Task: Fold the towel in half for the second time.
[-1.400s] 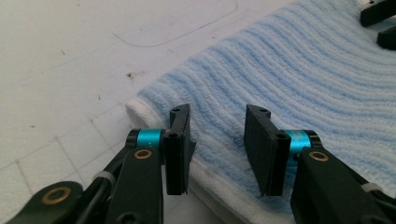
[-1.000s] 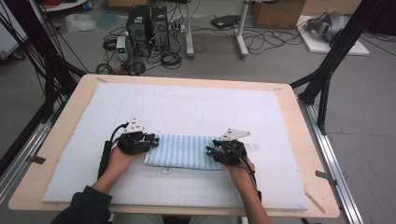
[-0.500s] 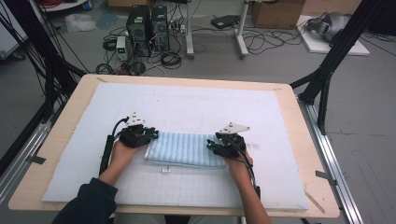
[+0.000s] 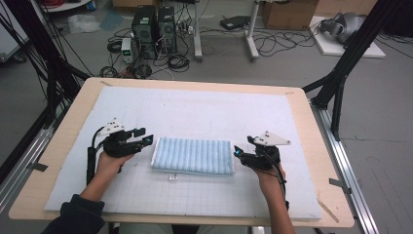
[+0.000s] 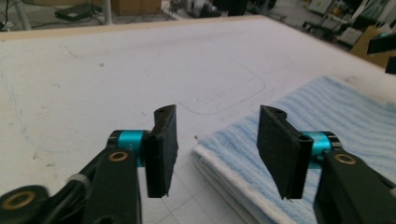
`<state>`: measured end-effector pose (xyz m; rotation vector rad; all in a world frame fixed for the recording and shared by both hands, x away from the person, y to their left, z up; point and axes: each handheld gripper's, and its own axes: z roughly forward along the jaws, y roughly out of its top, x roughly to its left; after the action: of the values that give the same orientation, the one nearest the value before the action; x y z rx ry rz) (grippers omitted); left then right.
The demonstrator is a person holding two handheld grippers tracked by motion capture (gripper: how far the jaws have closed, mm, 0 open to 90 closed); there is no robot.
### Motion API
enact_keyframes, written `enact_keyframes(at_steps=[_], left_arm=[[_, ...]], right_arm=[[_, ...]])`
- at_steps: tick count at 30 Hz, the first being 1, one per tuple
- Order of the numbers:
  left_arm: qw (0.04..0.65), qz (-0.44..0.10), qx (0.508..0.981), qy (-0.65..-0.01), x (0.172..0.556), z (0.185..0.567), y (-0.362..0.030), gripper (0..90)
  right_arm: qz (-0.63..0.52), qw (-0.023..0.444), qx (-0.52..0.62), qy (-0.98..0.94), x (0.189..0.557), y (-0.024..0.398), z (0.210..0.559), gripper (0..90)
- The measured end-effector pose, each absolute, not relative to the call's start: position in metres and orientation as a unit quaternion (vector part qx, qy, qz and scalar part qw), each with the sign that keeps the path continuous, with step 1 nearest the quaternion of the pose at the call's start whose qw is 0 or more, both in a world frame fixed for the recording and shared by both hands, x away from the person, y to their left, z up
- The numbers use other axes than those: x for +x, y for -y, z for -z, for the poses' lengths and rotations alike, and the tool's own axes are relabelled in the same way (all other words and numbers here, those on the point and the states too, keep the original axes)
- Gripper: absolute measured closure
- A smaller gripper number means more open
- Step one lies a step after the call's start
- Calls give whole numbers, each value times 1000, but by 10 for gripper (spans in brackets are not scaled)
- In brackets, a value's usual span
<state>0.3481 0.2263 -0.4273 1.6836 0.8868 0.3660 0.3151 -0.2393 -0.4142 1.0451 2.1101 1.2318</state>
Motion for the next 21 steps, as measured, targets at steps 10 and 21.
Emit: enact_keyframes(at_steps=[10,21], left_arm=[[583,-181,694,-381,338,420,-241,170],[583,-192,703,-359,333,420,-237,173]], right_arm=[[-459,274,405,-742,298,272,407,114],[-462,277,400,-741,296,278,409,114]])
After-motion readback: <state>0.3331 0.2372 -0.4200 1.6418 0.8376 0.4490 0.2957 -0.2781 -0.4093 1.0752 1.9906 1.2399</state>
